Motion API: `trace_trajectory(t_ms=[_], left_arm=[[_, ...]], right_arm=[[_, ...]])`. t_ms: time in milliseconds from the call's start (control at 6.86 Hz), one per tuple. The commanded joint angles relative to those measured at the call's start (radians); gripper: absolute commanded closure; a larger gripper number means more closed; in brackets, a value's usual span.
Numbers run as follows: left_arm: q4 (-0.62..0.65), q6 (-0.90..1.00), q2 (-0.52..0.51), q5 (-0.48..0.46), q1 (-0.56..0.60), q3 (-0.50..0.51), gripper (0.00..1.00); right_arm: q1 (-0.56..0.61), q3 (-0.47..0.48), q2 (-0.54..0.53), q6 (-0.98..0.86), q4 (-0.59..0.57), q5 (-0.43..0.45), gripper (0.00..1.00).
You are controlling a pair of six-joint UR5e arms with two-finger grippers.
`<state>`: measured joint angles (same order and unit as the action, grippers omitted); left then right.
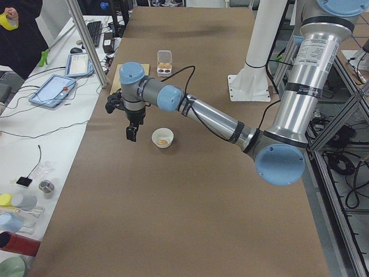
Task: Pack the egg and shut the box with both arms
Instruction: 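Move the left gripper over the white bowl holding the brown egg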
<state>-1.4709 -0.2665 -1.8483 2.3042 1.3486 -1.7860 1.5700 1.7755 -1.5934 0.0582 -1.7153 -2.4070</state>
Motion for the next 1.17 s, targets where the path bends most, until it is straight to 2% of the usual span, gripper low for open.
trace_trajectory(t_ms=[0,292,583,1021], left_arm=[[-0.020,-0.196,-0.058,-0.003,-0.128,0.028,0.02],[-0.094,-0.246,-0.052,-0.183,-0.245,0.028,0.02],[-0.129,-0.402,-0.042,-0.233,-0.340,0.042,0.02],[-0.332,-0.585,-0.019,-0.236,-0.388,0.149,0.03]], right_arm=[[-0.001,-0.004,0.001,0.015,0.000,-0.003,0.00],[-0.002,-0.008,0.001,0.015,0.002,-0.004,0.00],[-0.008,-0.007,0.001,0.023,0.003,-0.006,0.00],[-0.011,-0.007,0.004,0.028,0.005,-0.006,0.00]])
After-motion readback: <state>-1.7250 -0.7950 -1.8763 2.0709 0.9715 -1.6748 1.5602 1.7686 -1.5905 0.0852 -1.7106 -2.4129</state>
